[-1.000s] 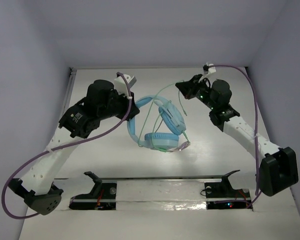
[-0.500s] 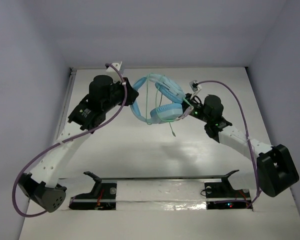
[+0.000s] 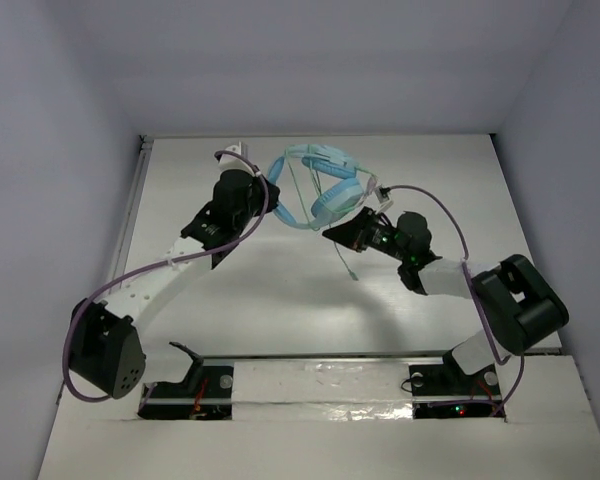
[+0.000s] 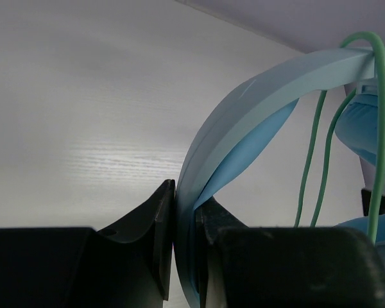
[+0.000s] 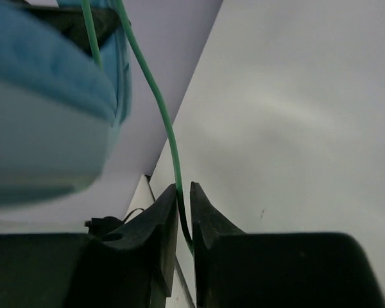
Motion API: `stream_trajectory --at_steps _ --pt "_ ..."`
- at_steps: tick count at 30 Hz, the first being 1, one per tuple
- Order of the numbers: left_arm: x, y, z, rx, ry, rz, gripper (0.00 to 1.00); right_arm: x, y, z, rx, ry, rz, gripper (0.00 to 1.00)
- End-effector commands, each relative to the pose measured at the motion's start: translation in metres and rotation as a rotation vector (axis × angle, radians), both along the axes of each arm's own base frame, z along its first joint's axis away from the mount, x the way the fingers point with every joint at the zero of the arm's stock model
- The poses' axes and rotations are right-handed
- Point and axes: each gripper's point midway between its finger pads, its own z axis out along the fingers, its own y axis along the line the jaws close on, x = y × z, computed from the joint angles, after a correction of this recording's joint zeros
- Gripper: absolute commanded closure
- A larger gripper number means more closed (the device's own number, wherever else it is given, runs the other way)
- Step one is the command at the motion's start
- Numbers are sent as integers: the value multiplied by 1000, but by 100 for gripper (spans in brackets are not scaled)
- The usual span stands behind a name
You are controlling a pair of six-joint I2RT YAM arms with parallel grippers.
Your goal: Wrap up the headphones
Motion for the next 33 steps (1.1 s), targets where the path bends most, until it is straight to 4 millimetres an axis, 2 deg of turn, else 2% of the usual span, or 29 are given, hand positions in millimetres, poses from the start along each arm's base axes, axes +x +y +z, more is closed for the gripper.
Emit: stream_trajectory --at_steps 1,5,7,10,14,16,18,19,20,22,26,30,33 --pt "31 2 80 -243 -247 117 100 -14 7 8 80 -23 54 80" --pt "46 -9 60 -248 -217 113 100 -18 7 -14 91 18 67 81" --pt "52 -11 51 -231 -201 119 100 -18 6 -21 89 38 60 87" --pt "61 -12 31 -191 -174 137 100 -17 4 -34 70 69 40 88" --pt "70 -14 -3 -118 -129 138 100 -16 0 -49 17 95 10 100" --pt "72 -16 -14 -86 -113 122 100 -12 -1 -49 -1 82 -7 100" --pt "72 -19 -34 -52 -74 105 100 -10 -5 -59 -42 114 -35 100" --pt "72 -21 -37 -46 -69 89 100 -3 -8 -56 -55 105 -77 100" --pt "72 -21 -45 -27 -53 88 100 -4 -12 -70 -107 154 -93 100" --pt "74 -18 -50 6 -50 96 100 1 -15 -67 -157 126 -109 100" --pt "78 -10 -66 58 -32 130 100 -7 -13 -56 -224 148 -73 100" --pt "77 -20 -76 95 -27 132 100 -21 3 -47 -264 142 7 98" --pt "74 -26 -89 134 -8 126 100 -21 5 -48 -265 158 19 94"
